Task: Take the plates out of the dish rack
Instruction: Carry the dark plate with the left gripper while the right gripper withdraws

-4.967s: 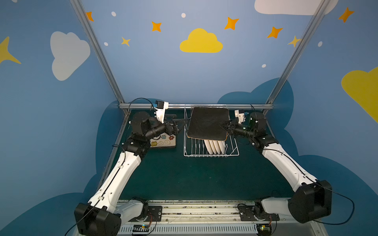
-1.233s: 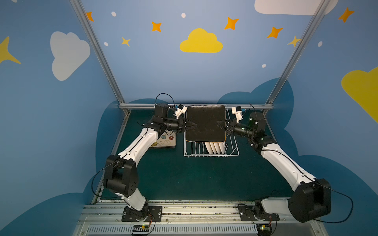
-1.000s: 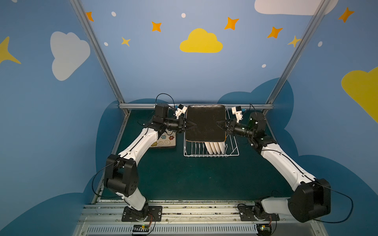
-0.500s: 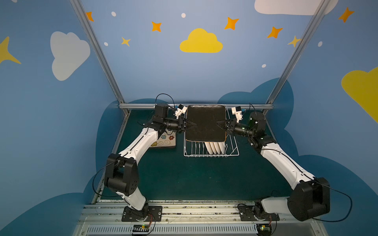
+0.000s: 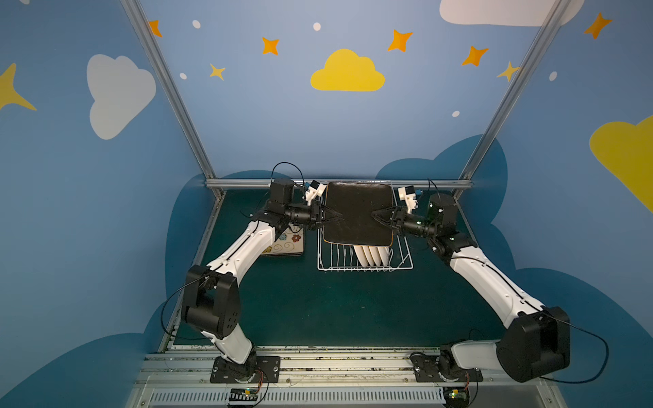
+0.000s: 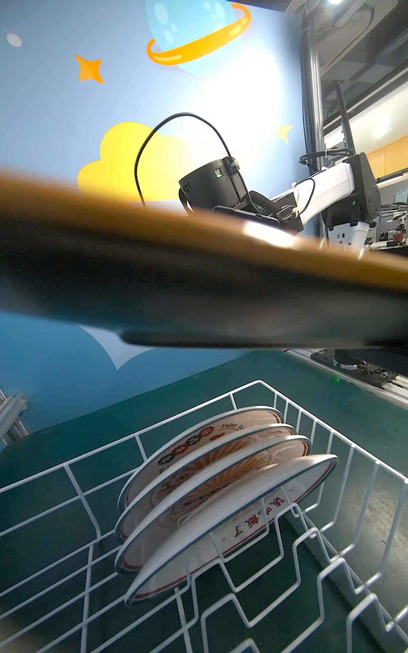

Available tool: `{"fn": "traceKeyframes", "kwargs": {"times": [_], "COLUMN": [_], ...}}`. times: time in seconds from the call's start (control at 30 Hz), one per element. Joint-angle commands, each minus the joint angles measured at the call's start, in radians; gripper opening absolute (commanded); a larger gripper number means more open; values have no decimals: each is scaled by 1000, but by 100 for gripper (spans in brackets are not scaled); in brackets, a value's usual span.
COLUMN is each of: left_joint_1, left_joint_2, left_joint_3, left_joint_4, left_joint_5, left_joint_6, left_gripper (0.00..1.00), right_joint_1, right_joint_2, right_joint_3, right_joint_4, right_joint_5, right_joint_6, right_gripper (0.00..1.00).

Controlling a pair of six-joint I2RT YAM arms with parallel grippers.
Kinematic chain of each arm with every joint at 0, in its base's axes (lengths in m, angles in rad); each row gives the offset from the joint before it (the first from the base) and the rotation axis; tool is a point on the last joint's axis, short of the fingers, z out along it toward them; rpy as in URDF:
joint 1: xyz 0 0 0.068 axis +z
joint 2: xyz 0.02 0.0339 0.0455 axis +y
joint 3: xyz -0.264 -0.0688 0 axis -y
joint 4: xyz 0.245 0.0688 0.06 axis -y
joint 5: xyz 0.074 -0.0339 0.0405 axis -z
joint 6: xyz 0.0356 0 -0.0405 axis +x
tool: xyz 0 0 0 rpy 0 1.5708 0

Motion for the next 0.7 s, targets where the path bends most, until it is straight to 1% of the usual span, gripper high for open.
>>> {"fn": "traceKeyframes", "kwargs": {"times": [0.0, 0.07, 0.2, 0.23, 0.27, 0.33, 0.47, 0.57, 0.67], "left_joint_1": [4, 8, 20, 22, 25, 29, 35, 45, 65], "left_joint_2": [-23, -25, -31, -32, -32, -33, -40, -46, -53], "left_joint_3": [6, -1, -3, -2, -1, 1, 5, 14, 46], "left_joint_4": [129, 148, 170, 173, 175, 180, 179, 168, 104], "left_joint_5": [1, -2, -4, -4, -4, -2, -1, 2, 16], "left_joint_6": [-23, -40, -61, -64, -67, -73, -74, -70, -35], "left_gripper": [3, 3, 3, 3, 3, 3, 3, 3, 3], "right_joint_1": [4, 5, 3, 2, 0, -1, -4, -3, 0], "right_joint_2": [6, 6, -4, -5, -7, -17, -53, -93, -137], "right_joint_3": [49, 49, 64, 70, 75, 81, 72, 53, 46], "right_joint_4": [-1, -5, -71, -94, -110, -145, -166, -177, -224], "right_joint_5": [-40, -34, 1, 9, 17, 38, 91, 142, 204], "right_joint_6": [18, 17, -5, -14, -23, -38, -81, -150, -250], "right_gripper": [37, 44, 74, 80, 83, 87, 88, 88, 88]}}
